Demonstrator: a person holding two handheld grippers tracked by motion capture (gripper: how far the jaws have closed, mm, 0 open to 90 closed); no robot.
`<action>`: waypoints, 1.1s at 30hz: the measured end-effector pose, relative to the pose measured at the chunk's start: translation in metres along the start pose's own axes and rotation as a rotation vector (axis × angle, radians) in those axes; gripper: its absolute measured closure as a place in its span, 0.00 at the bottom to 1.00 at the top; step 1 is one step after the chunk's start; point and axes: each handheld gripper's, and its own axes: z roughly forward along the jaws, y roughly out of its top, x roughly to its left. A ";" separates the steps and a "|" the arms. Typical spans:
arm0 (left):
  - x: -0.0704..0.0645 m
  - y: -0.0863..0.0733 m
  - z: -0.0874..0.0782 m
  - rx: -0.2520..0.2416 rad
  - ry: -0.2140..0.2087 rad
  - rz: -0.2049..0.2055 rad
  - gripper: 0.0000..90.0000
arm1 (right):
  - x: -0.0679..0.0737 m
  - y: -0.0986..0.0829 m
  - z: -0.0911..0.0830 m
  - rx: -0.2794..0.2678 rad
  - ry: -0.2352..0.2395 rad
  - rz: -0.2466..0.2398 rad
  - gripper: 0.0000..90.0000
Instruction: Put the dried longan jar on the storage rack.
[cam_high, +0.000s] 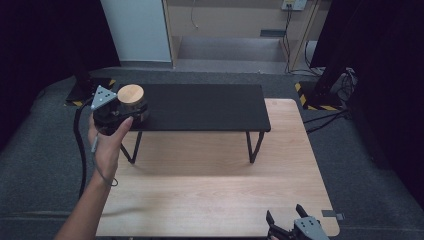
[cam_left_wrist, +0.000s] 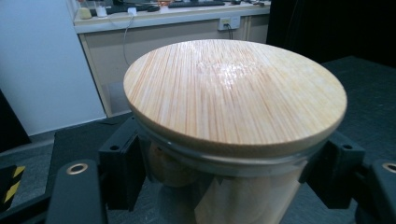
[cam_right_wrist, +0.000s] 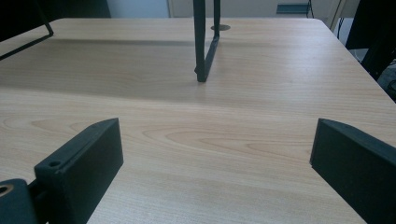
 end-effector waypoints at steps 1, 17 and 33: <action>0.002 -0.001 0.002 0.002 -0.004 -0.004 0.27 | 0.000 0.000 0.000 0.000 -0.001 -0.001 0.03; 0.013 -0.007 0.022 0.020 0.015 -0.028 0.27 | 0.000 0.003 0.006 0.010 -0.009 -0.002 0.03; 0.011 -0.012 0.026 0.010 0.019 -0.025 0.26 | 0.000 0.003 0.008 0.020 -0.009 -0.001 0.03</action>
